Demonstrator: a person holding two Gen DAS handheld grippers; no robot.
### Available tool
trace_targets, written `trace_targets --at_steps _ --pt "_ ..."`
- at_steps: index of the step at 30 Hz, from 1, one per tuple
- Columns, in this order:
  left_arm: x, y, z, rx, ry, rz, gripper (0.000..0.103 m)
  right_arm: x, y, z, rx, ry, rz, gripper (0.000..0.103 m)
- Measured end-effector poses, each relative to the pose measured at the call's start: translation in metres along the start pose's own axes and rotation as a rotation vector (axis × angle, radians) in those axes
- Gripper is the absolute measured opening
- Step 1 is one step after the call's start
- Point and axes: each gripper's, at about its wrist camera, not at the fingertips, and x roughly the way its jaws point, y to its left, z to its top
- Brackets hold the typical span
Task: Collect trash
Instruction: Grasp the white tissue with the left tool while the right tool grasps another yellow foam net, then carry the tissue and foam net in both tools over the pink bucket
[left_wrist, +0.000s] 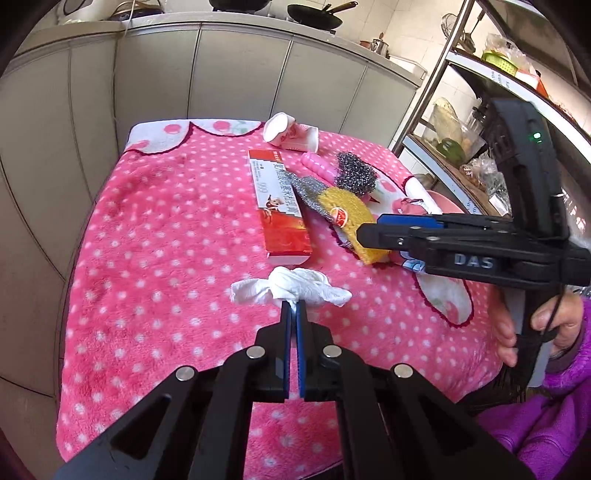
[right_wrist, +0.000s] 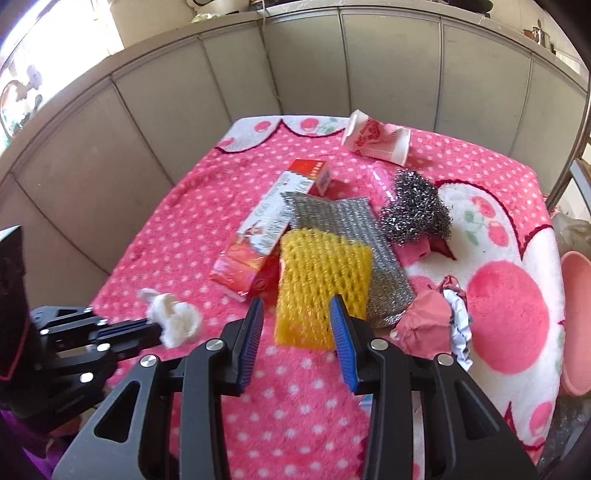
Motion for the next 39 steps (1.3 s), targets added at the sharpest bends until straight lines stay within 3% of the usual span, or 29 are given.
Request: trace_targets --at_steps 5,7,8,12,24,31,39 --pt "-0.002 0.003 0.0 -0.003 -0.004 -0.005 0.002 0.007 -0.009 -0.002 0.02 0.001 -0.034 0.038" --pt "-0.002 0.004 0.0 -0.004 -0.005 -0.004 0.002 0.005 -0.013 -0.003 0.041 -0.006 -0.008 0.03" --pt "-0.002 0.004 0.001 -0.005 -0.006 -0.004 0.002 0.003 -0.015 -0.004 0.051 -0.006 0.006 0.021" --pt "-0.003 0.002 0.002 -0.005 -0.013 0.001 0.002 -0.004 -0.018 -0.007 0.07 -0.019 0.052 0.011" --pt "-0.005 -0.013 0.016 0.008 -0.033 0.003 0.002 -0.031 -0.02 -0.025 0.109 -0.051 0.195 0.011" --pt "-0.008 -0.036 0.034 0.035 -0.068 -0.004 0.002 -0.056 -0.029 -0.03 0.11 -0.109 0.194 0.011" --pt "0.004 -0.076 0.061 0.082 -0.081 -0.059 0.002 -0.09 -0.074 -0.042 0.207 -0.198 0.159 0.011"
